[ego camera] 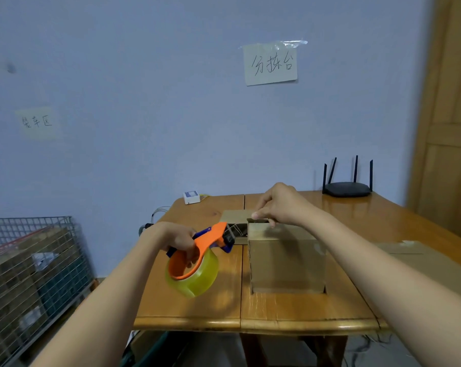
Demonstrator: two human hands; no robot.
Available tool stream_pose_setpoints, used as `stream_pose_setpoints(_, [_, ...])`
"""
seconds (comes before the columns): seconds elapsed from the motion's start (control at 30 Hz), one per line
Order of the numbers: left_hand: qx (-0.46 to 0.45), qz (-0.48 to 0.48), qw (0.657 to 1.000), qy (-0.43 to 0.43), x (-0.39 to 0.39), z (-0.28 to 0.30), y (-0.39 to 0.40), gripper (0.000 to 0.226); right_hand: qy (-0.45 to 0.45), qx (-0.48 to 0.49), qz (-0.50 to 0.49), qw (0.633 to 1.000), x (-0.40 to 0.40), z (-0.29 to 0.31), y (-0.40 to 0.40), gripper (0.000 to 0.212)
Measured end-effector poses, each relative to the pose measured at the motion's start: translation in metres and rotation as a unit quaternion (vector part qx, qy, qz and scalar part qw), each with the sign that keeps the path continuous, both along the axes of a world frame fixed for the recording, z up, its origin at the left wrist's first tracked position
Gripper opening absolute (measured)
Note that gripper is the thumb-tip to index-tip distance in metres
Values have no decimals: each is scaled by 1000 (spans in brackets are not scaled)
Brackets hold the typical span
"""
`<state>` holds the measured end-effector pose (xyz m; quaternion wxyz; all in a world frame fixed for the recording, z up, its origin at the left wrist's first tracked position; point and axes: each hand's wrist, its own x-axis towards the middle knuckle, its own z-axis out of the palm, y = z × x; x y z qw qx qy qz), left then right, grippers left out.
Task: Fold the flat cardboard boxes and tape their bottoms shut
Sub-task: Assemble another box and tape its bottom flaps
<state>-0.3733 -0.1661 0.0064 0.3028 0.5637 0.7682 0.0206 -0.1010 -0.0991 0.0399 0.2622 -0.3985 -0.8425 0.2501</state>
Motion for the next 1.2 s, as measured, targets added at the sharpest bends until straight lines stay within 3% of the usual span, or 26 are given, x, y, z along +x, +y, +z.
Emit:
stream_pose_setpoints(0.23, [5, 0, 1000, 26, -1, -3, 1, 32, 24, -127, 44, 991, 5, 0, -3, 11])
stream_pose_setpoints(0.57, [83, -31, 989, 119, -4, -2, 0, 17, 65, -183, 102, 976, 12, 3, -1, 18])
stream_pose_setpoints(0.83, [176, -64, 967, 175, -6, -2, -1, 44, 35, -211, 105, 971, 20, 6, -7, 39])
stream_pose_setpoints(0.93, [231, -51, 951, 198, -2, -1, 2, 47, 153, -261, 61, 951, 11, -2, 0, 50])
stream_pose_setpoints(1.0, [277, -52, 933, 225, 4, 2, 2, 46, 226, -280, 4, 933, 6, -8, 4, 40])
stream_pose_setpoints(1.1, [335, -78, 896, 282, 13, 5, 5, 40, 227, -294, -40, 928, 7, -9, 4, 13])
stream_pose_setpoints(1.2, [351, -80, 890, 279, 12, 6, 8, 40, 228, -323, -61, 917, 9, -9, 6, 14])
